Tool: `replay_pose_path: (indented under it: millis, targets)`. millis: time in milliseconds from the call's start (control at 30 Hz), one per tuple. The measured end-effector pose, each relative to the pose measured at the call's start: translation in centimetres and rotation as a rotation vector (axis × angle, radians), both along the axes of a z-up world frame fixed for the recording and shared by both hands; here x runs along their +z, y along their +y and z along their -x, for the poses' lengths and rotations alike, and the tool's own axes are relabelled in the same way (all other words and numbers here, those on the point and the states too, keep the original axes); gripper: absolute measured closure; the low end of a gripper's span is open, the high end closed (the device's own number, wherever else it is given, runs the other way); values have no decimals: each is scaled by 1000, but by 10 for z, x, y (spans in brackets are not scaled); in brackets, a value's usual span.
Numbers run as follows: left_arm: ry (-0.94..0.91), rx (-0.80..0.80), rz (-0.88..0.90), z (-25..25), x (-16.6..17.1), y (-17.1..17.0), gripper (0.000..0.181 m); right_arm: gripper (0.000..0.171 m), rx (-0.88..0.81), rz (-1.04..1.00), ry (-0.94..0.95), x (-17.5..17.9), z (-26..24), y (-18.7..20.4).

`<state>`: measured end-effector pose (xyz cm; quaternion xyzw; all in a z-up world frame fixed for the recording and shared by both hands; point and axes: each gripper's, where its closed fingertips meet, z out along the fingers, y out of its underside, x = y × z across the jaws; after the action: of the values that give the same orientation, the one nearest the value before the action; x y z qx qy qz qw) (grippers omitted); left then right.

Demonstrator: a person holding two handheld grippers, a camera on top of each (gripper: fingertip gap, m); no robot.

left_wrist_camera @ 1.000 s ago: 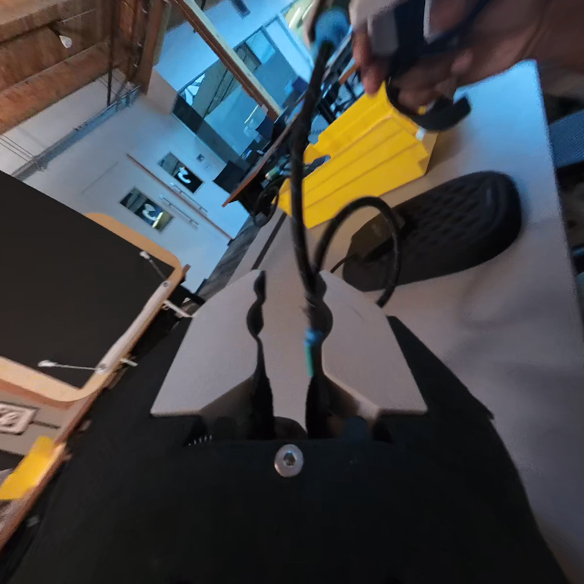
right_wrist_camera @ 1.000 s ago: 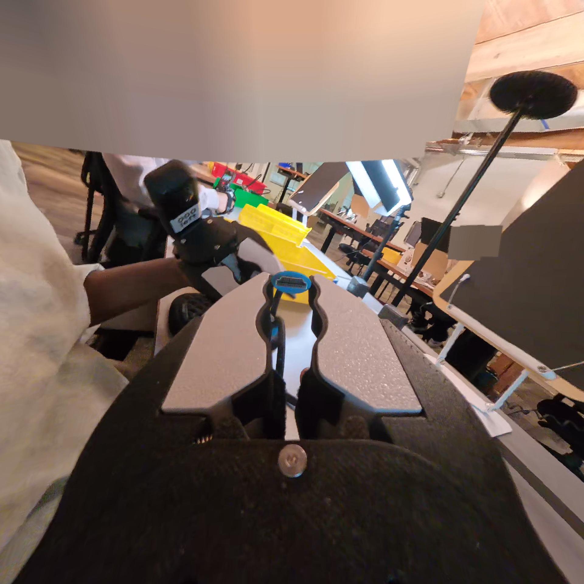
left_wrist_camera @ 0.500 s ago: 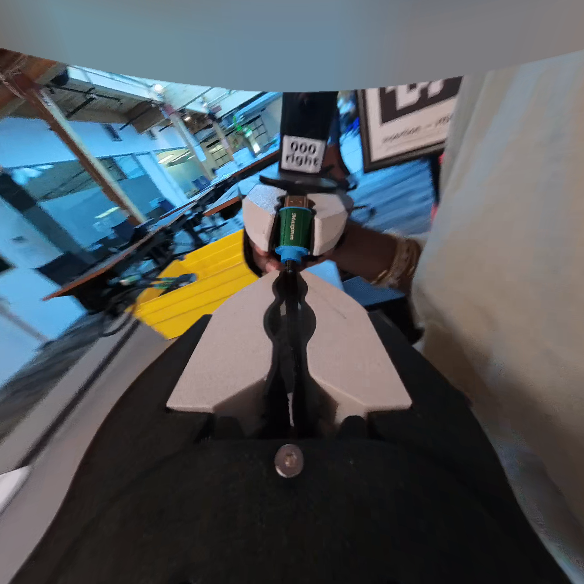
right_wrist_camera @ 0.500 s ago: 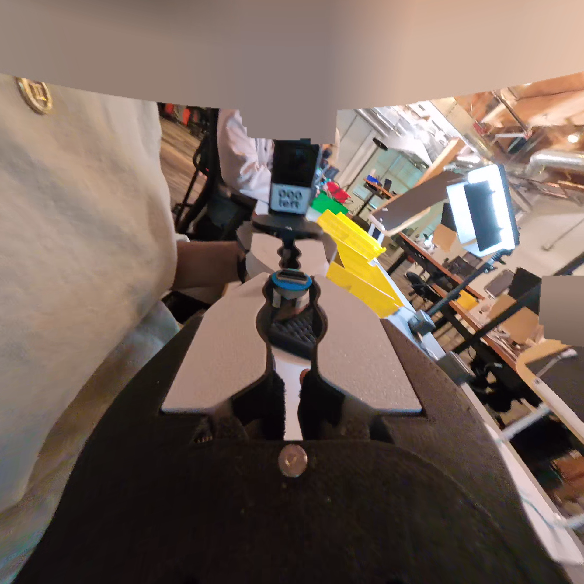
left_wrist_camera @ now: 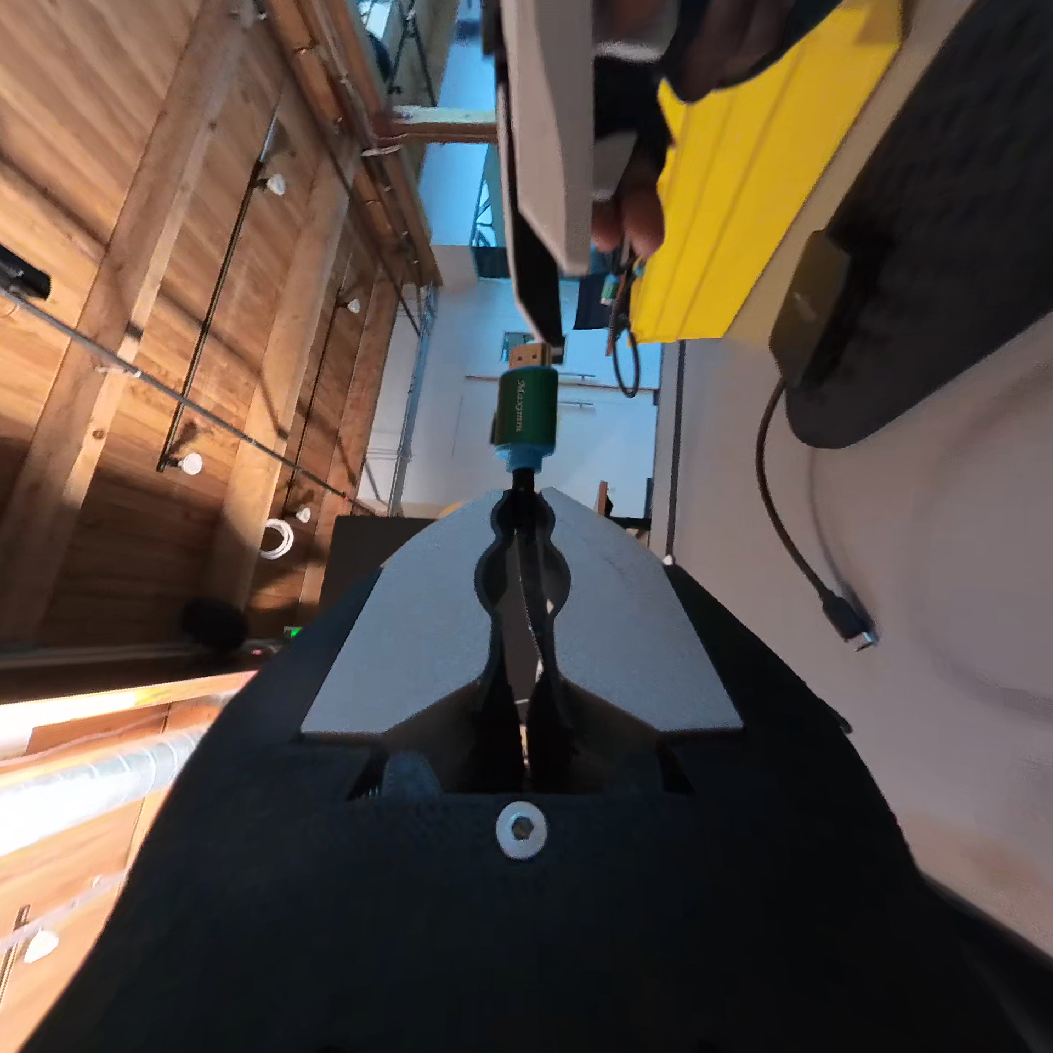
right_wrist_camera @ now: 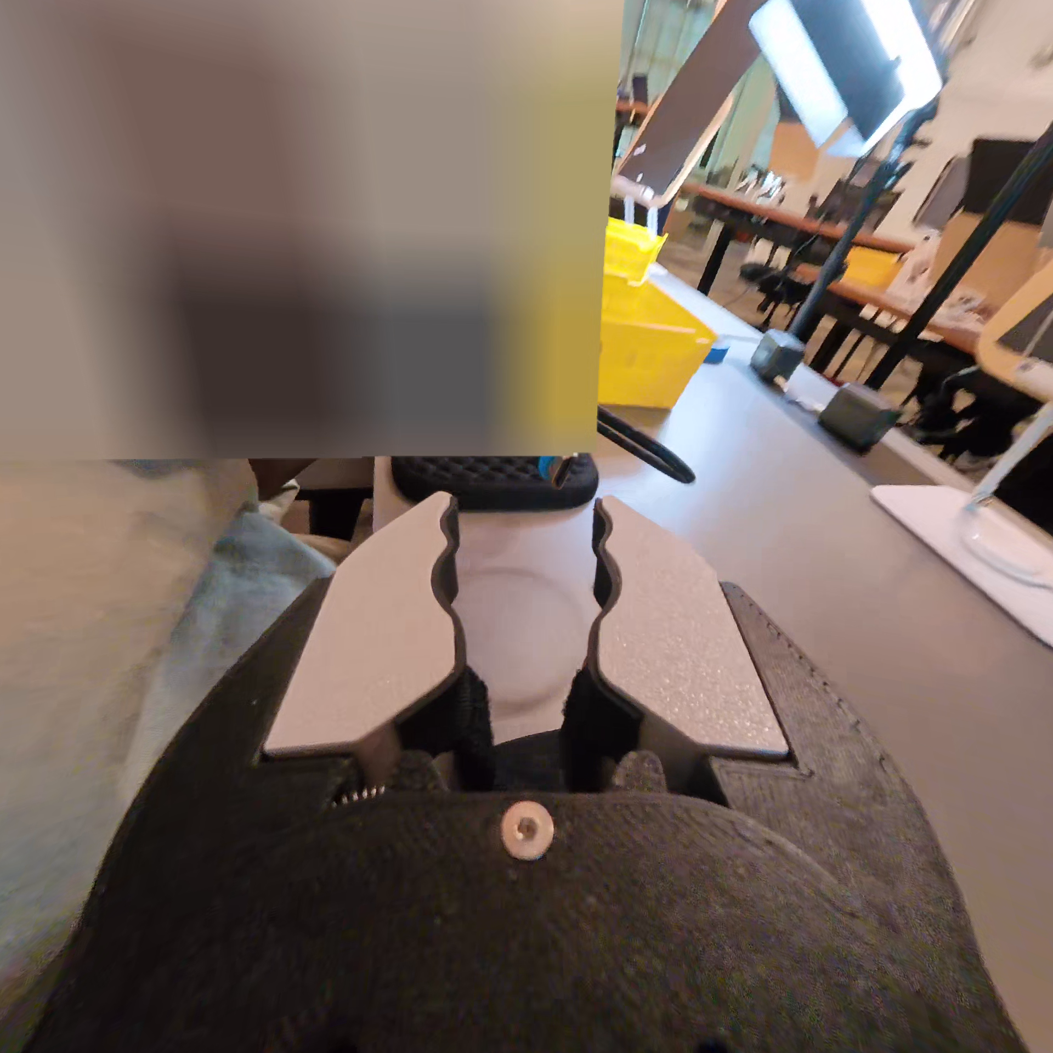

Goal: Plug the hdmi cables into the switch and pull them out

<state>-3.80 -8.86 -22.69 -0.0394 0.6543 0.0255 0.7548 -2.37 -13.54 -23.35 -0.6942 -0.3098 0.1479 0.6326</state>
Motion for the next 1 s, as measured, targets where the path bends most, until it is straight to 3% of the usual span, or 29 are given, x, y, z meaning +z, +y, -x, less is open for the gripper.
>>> replay_pose_path:
  millis: [133, 267, 467, 567, 667, 767, 900, 1000]
  targets:
    - [36, -32, -8, -4, -8, -7, 175, 128, 28, 102, 45, -13, 12, 11]
    - [48, -24, -6, -4, -11, -4, 175, 157, 66, 141, 105, -14, 19, 13]
    - [23, -45, 66, -3, -6, -3, 175, 159, 33, 23, 26, -7, 19, 17]
    - [56, -123, 258, -3, -6, -5, 163, 159, -38, -111, -168, -4, 17, 19]
    - [174, -206, 495, -4, -16, -7, 148, 160, -99, -254, -584, -15, 16, 20]
    - [272, -335, 543, -3, -32, -21, 159, 160, -122, -290, -881, -29, 16, 24]
    - [308, -344, 505, -8, -47, -24, 164, 160, -123, -282, -1046, -44, 13, 29]
    - [303, -316, 509, -12, -52, -18, 155, 160, -74, -290, -1014, -45, 16, 23]
